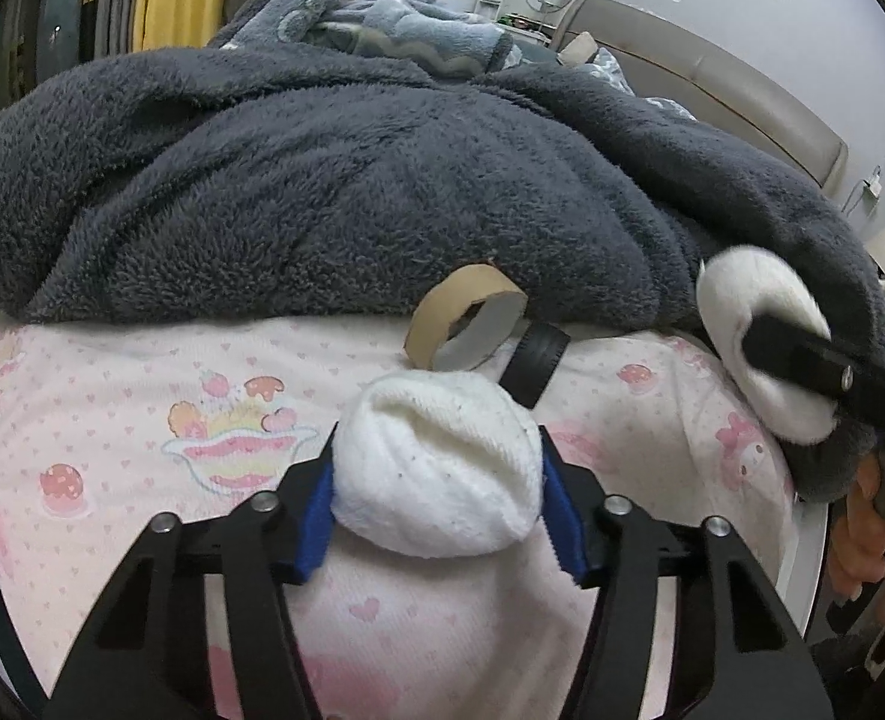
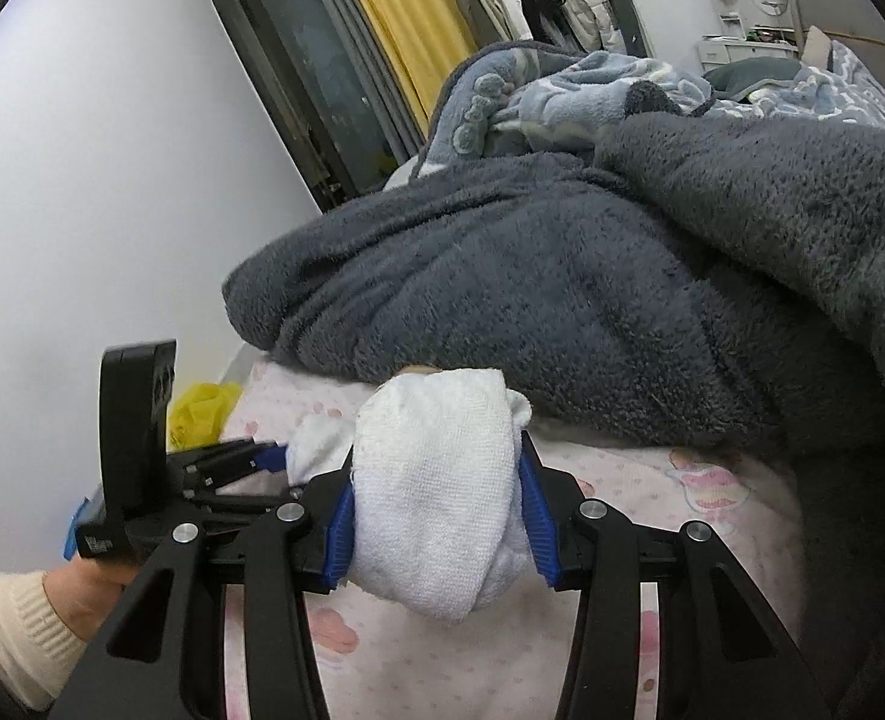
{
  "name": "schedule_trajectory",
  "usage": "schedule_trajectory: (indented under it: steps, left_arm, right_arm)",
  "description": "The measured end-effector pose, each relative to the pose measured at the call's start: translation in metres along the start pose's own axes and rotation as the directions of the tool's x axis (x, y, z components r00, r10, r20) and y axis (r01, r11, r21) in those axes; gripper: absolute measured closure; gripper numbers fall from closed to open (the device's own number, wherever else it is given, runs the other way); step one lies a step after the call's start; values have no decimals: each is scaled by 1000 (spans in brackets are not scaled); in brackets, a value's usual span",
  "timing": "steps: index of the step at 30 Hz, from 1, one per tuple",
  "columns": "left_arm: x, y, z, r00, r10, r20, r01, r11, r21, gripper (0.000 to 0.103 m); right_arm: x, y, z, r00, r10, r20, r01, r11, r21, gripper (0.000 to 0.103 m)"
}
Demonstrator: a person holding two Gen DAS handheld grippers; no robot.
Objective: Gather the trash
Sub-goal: 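Carry the white sock with the left gripper over the bin while the right carries its sock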
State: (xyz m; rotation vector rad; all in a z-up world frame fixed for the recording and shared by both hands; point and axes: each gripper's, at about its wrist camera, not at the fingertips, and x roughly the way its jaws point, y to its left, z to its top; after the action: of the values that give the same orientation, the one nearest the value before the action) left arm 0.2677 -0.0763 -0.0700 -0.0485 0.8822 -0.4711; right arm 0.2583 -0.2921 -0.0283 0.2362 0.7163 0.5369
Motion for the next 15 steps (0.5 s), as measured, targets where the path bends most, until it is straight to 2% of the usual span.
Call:
schedule_trajectory:
  steps: [9, 15]
  left_arm:
    - [-30, 12, -4, 999, 16, 52, -14, 999, -39, 46]
    - [-46, 26, -6, 996, 52, 67, -47, 996, -75, 46]
  right_arm:
    - [-1, 13, 6, 998, 45, 40, -47, 998, 49, 56]
    - [5, 31, 8, 998, 45, 42, -46, 999, 29, 56]
